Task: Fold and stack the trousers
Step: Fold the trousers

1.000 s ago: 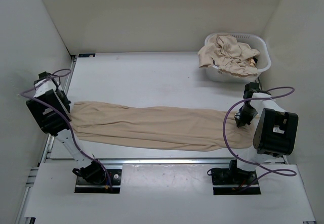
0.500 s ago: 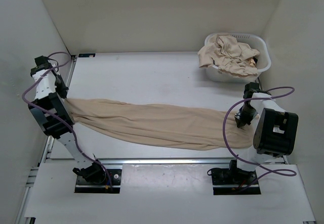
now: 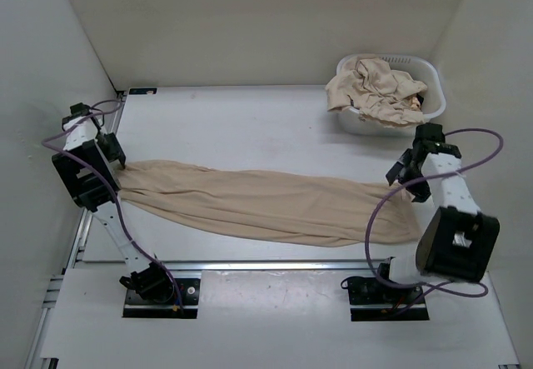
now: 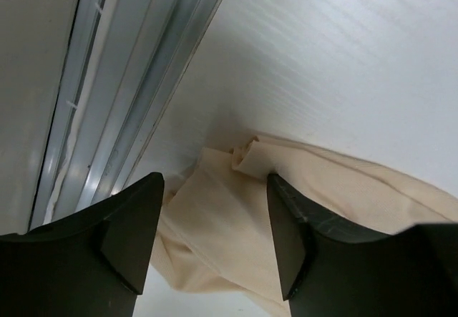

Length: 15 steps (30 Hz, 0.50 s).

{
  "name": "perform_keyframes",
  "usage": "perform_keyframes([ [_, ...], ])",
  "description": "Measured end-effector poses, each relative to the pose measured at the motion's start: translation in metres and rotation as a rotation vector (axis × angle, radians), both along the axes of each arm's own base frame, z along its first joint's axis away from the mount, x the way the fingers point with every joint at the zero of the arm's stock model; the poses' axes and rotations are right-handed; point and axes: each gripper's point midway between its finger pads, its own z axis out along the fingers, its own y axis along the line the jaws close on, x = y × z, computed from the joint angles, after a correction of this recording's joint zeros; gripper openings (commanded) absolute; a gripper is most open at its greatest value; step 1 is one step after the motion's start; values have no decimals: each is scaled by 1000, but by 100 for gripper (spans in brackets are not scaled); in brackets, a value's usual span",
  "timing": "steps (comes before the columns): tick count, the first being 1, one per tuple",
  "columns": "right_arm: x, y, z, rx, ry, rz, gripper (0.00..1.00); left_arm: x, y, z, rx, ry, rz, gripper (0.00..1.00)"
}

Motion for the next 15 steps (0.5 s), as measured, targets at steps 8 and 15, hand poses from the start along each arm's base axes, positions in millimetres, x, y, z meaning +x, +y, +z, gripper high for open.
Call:
perform_keyframes([
  [8, -80, 24, -3, 59, 14, -83, 84, -21, -1, 4, 35, 43, 11, 84],
  [15, -118, 26, -70, 94, 165, -237, 86, -36, -3, 9, 56, 66, 18, 84],
])
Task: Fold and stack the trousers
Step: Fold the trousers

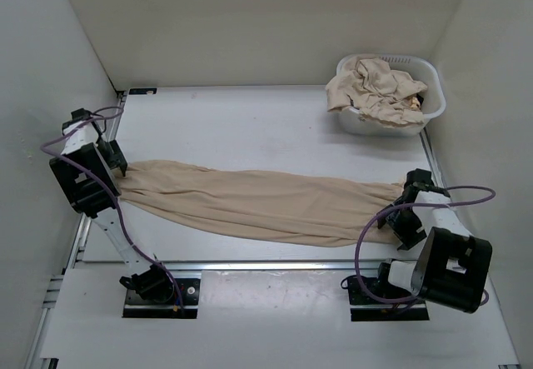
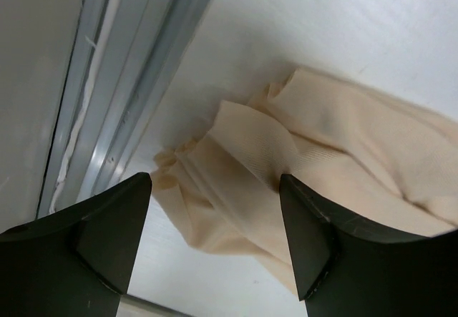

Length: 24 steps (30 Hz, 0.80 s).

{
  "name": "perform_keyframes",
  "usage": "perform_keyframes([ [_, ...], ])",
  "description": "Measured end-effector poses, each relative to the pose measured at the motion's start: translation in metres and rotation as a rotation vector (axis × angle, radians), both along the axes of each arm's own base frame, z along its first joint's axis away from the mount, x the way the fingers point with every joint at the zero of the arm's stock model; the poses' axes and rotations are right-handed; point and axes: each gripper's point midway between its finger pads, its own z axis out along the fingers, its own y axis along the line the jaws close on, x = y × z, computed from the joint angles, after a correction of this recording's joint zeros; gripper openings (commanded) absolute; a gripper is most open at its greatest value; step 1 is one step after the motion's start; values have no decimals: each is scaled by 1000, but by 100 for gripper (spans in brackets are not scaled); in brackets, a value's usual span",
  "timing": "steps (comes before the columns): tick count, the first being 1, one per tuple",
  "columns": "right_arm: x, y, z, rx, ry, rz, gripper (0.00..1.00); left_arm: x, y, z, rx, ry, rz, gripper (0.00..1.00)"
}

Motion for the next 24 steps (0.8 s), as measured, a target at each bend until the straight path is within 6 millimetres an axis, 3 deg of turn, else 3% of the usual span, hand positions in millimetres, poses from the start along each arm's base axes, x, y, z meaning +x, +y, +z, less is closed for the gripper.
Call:
perform_keyframes([
  [2, 15, -2, -6, 8, -48, -27, 86, -7, -3, 0, -5, 13, 0, 84],
  [5, 38, -8, -6, -14, -141, -51, 77, -21, -10, 0, -13, 37, 1, 84],
  [6, 44, -10, -7, -23, -164, -60, 67, -25, -12, 0, -15, 45, 2, 84],
  [8, 55, -15, -6, -36, -210, -86, 57, -33, -15, 2, -15, 55, 2, 84],
  [9, 61, -17, -6, -38, -230, -99, 45, -36, -16, 3, -14, 59, 3, 84],
  [10, 68, -20, -8, -37, -250, -118, 22, -41, -18, 5, -12, 63, 4, 84],
  [13, 92, -24, -10, -1, -302, -171, 0, -48, -21, 11, -7, 66, 5, 84],
  [18, 121, -28, -6, 61, -394, -195, 0, -54, -23, 21, -1, 65, 6, 85],
  [24, 125, -28, -3, 69, -419, -118, 0, -66, -28, 31, 3, 68, 7, 85],
])
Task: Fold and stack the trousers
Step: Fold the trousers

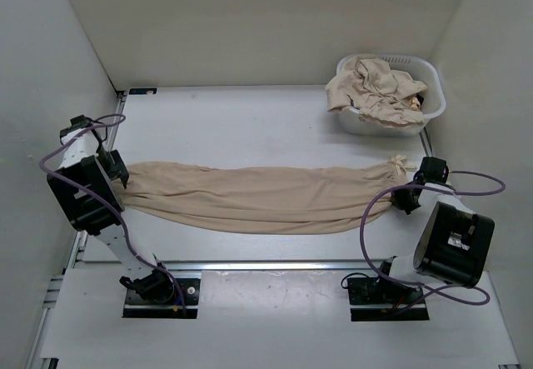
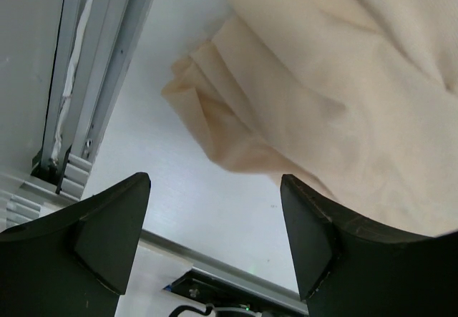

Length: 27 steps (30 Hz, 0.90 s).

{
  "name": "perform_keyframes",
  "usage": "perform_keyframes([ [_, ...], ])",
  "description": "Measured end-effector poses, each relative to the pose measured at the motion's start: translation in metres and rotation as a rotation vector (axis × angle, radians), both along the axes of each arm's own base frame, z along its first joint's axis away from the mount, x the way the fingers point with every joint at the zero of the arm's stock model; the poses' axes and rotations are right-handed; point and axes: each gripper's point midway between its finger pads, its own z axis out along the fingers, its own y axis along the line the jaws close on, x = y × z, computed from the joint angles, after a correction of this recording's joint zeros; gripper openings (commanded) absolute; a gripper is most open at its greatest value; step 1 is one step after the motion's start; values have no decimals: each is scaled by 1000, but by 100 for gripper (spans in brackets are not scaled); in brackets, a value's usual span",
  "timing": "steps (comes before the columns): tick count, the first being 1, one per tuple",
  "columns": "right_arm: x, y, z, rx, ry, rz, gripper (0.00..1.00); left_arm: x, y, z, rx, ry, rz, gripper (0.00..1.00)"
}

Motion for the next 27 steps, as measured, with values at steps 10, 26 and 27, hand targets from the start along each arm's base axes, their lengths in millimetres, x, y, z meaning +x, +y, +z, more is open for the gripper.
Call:
perform_keyframes([
  [10, -8, 2, 43, -115, -149, 134, 0, -18, -9, 11, 10, -2, 1, 86],
  [26, -40, -10, 12, -130, 79, 63, 81, -21, -10, 7, 4, 7, 1, 86],
  [27, -43, -10, 15, -137, 69, 48, 89, -22, -11, 6, 3, 9, 1, 86],
])
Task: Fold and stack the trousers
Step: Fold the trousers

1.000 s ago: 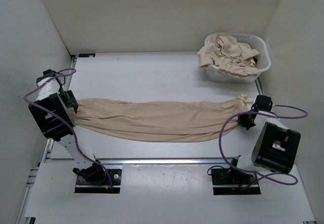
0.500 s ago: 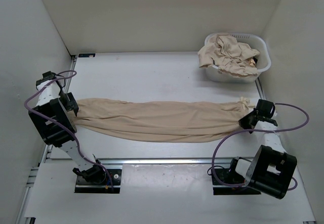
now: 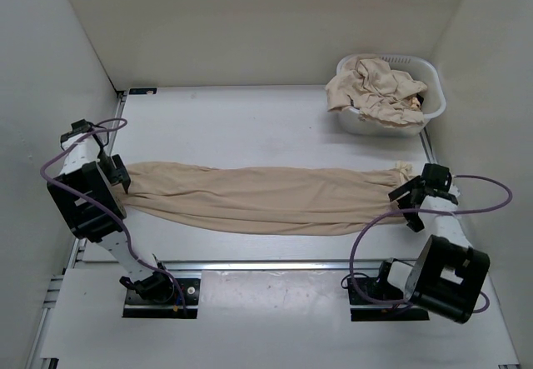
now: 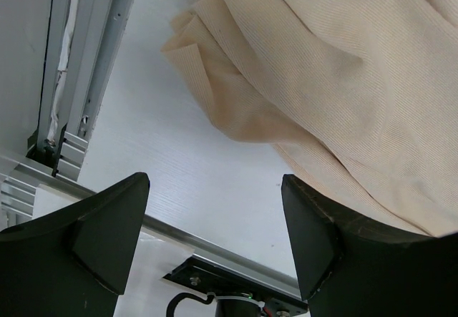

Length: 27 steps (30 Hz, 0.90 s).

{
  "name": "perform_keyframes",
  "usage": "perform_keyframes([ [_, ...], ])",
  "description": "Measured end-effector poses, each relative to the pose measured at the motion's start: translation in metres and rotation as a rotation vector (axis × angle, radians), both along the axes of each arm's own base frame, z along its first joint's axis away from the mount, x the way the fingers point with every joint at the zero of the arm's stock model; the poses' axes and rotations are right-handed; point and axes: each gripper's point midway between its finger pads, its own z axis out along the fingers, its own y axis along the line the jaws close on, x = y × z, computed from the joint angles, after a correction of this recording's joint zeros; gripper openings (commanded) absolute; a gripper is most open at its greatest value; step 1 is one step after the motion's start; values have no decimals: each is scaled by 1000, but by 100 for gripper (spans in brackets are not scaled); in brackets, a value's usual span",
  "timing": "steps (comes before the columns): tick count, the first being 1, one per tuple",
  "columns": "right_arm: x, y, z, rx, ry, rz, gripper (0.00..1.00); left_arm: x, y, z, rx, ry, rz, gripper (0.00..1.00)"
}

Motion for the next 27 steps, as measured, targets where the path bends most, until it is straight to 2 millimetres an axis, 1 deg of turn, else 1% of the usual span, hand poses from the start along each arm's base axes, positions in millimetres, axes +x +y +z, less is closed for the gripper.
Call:
perform_keyframes([
  [1, -1, 0, 4, -8, -21, -12, 93, -1, -1, -1, -2, 3, 0, 87],
  [3, 0, -2, 9, -18, -45, -30, 93, -3, -2, -2, -7, 9, -1, 87],
  [5, 1, -3, 6, -9, -22, -53, 93, -3, -2, -3, -10, 8, -1, 87],
  [7, 2, -5, -8, 22, 68, -81, 92, -3, -3, -3, -11, 8, -1, 87],
  [8, 6, -7, -12, 37, 116, -94, 90, -3, -3, -3, -11, 8, -1, 87],
  [9, 14, -11, -13, 36, 131, -96, 87, -2, -3, -3, -11, 7, -1, 87],
  [10, 20, -14, -14, 37, 152, -100, 83, -3, -3, -3, -11, 8, -1, 87],
  [11, 23, -16, -16, 36, 170, -101, 76, -3, -3, -3, -11, 8, -1, 87],
  [12, 25, -18, -17, 35, 187, -104, 67, -3, -3, -3, -11, 8, -1, 87],
  [13, 26, -19, -17, 34, 198, -104, 53, -3, -3, -3, -11, 8, -1, 87],
  [14, 26, -19, -18, 35, 201, -106, 24, -3, -3, -3, -11, 8, -1, 87],
  [16, 30, -17, -19, 54, 184, -114, 9, -3, -3, -3, -11, 8, -1, 87],
  [17, 32, -16, -19, 62, 173, -116, 0, -3, -3, -3, -11, 8, -1, 89],
  [19, 35, -14, -19, 72, 160, -114, 0, -3, -3, -3, -11, 9, -1, 90],
  [20, 36, -14, -19, 73, 157, -114, 0, -3, -3, -3, -12, 9, -1, 93],
  [23, 35, -15, -17, 63, 147, -114, 0, -3, -3, -3, -12, 8, -1, 94],
  [24, 34, -16, -16, 52, 138, -117, 0, -3, -3, -2, -12, 7, -1, 100],
  [26, 28, -19, -12, 11, 131, -117, 0, -3, -4, 1, -16, 1, -3, 100],
  [27, 24, -20, -7, -16, 129, -112, 0, -3, -5, 3, -20, -2, -2, 100],
])
